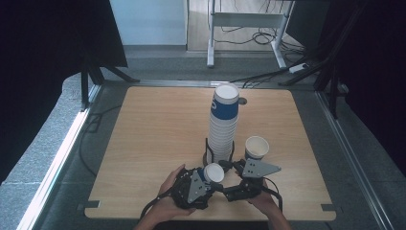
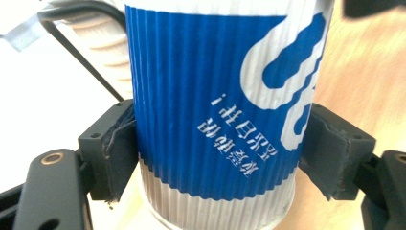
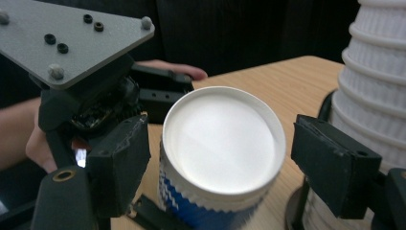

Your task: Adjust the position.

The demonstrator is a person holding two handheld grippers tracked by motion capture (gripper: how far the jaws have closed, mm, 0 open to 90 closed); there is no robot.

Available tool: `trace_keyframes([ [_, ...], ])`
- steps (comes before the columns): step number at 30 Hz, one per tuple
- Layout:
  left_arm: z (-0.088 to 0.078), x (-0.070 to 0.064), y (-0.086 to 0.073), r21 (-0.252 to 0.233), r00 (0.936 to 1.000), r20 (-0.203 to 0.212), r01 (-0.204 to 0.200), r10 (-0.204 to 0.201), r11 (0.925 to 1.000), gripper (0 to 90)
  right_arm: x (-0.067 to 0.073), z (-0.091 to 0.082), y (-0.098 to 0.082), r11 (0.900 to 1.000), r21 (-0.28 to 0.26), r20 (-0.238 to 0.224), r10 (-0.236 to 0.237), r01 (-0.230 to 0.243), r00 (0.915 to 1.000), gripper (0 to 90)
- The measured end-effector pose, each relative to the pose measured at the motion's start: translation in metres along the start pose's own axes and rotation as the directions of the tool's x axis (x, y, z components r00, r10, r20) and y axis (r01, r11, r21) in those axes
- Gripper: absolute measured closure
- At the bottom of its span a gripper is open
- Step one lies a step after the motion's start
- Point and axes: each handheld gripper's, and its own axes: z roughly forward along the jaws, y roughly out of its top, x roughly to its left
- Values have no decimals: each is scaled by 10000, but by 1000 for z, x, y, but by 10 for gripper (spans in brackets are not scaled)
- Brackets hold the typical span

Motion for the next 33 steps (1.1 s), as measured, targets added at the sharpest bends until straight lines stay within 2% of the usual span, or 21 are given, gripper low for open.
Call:
trace_keyframes([
  [7, 4, -6, -1, 468, 9969, -482, -597, 620, 9971, 206, -5, -2, -7, 9972, 739, -25, 72, -70, 10000, 210],
  [10, 5, -8, 0, 715, 9922, -710, -979, 1029, 9926, 206, -7, 0, -9, 9951, 971, -106, 215, -204, 9997, 196],
  [15, 7, -14, 0, 920, 9847, -842, -1446, 1524, 9852, 206, -8, 5, -12, 9920, 1193, -321, 442, -401, 9985, 177],
  [21, 6, -23, 4, 1113, 9655, -1173, -2200, 2327, 9691, 205, -7, 14, -18, 9858, 1610, -557, 574, -477, 9968, 178],
  [24, 5, -27, 5, 1165, 9594, -1261, -2383, 2524, 9642, 203, -7, 16, -20, 9844, 1685, -713, 637, -509, 9954, 231],
  [26, 6, -26, 5, 1153, 9603, -1259, -2350, 2489, 9651, 197, -6, 16, -21, 9871, 1534, -703, 573, -459, 9959, 252],
  [30, 5, -23, 5, 922, 9718, -1029, -2032, 2123, 9748, 144, -9, 15, -23, 9886, 1362, -840, 760, -641, 9936, 263],
  [33, 3, -20, 4, 663, 9791, -906, -1765, 1821, 9821, 91, -12, 12, -24, 9902, 967, -1215, 1118, -1004, 9863, 265],
])
